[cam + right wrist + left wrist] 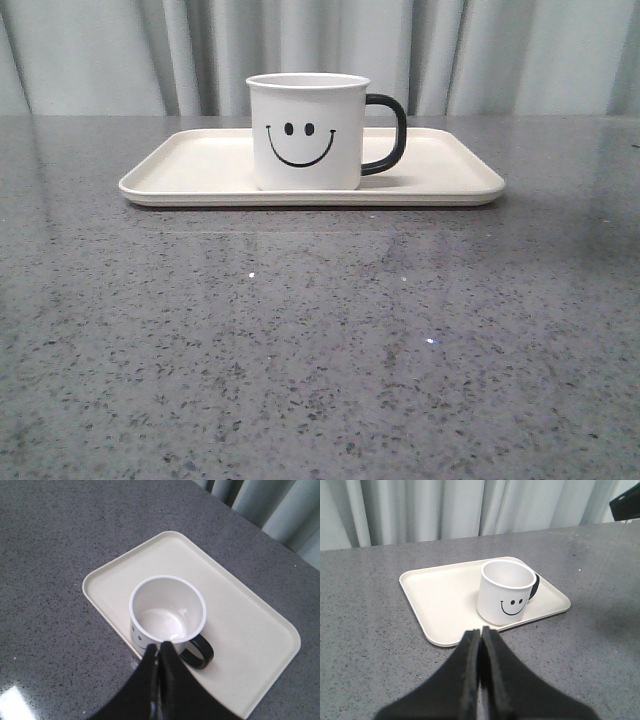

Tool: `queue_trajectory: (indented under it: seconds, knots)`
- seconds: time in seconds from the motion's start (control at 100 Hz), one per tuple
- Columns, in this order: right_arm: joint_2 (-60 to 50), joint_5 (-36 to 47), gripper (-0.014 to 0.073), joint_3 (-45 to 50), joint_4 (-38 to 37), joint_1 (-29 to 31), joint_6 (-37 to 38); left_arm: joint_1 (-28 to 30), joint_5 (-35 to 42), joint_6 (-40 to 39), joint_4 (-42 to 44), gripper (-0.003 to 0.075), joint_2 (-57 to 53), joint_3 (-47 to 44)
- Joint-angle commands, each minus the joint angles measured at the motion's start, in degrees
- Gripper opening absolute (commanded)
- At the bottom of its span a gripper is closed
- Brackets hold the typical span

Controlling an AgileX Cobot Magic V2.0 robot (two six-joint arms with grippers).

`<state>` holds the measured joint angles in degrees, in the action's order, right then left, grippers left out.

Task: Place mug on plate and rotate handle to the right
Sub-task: 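Open the right gripper and lift it out of the mug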

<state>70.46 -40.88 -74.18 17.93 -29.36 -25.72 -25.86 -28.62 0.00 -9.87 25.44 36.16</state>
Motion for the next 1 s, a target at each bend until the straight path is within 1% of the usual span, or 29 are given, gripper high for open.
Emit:
queue_trajectory:
  seconds: [0.0,0.23,0.45,0.67,0.99]
  knots:
    - [-6.03,9.93,-0.0069,5.12,1.15,0.26,0.07,-0.21,4.96,0.00,-0.85,-0.0019,-1.03,0.10]
    - [-17.00,19.40,-0.0069,20.35,1.15,0.26,0.07,-0.21,6.35,0.00,-0.85,-0.0019,-3.97,-3.69]
    - [-26.58,23.66,-0.0069,30.95,1.15,0.26,0.07,-0.21,7.63,0.00,-0.85,-0.0019,-6.16,-6.61]
    - [-32.66,25.51,-0.0069,35.55,1.15,0.26,0.07,-0.21,7.69,0.00,-0.40,-0.0019,-6.18,-7.75]
    - [-33.18,25.44,-0.0069,35.60,1.24,0.26,0.07,-0.21,7.59,0.00,-0.40,-0.0019,-6.18,-7.75]
